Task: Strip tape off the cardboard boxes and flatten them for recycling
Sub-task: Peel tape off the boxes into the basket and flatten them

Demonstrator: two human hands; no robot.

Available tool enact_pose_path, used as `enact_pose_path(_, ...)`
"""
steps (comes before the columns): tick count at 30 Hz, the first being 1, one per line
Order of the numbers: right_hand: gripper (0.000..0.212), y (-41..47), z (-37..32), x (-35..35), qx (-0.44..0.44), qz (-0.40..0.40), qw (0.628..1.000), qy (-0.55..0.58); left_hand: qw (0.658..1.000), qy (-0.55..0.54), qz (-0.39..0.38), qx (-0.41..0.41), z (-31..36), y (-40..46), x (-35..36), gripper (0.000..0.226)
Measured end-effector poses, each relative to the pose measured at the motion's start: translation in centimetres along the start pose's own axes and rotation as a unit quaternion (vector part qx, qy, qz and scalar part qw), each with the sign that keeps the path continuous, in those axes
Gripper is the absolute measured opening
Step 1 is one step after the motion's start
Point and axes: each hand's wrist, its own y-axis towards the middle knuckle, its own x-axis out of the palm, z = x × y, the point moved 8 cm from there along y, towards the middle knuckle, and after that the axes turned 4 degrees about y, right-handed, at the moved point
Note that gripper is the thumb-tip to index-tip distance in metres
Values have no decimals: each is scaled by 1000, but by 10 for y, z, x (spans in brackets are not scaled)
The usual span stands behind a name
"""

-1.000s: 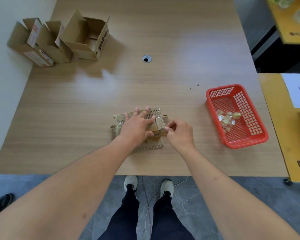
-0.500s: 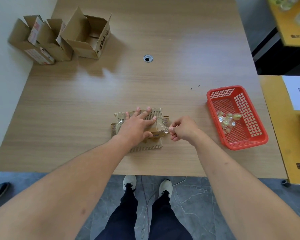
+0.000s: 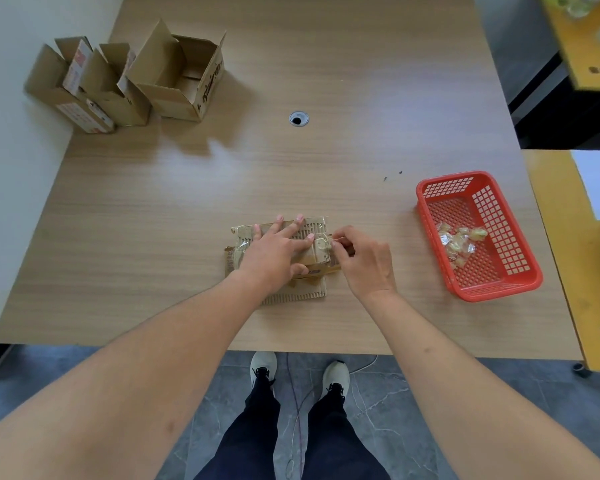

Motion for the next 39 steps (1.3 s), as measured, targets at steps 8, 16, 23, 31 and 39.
enact_pose_path(8,8,10,-2,17,0,-31,999,17,1000,9,0,-2,3,-3,-2,67)
enact_pose_path(16,12,14,-2,26,-4,-85,996,-6,1000,2,4,1,1,-1,0,68)
enact_pose_path(23,12,19,-15,29,-28,-127,982,-135,1000,3,4,26,-2,-3,2,69)
enact_pose_path(31,17,10,33,43,294,-64,947,113,996,41,-18,76,-12,2,0,70)
enact_pose_path(39,15,-10,37,51,395,12,889,231,988,87,-19,123,-14,6,2,68)
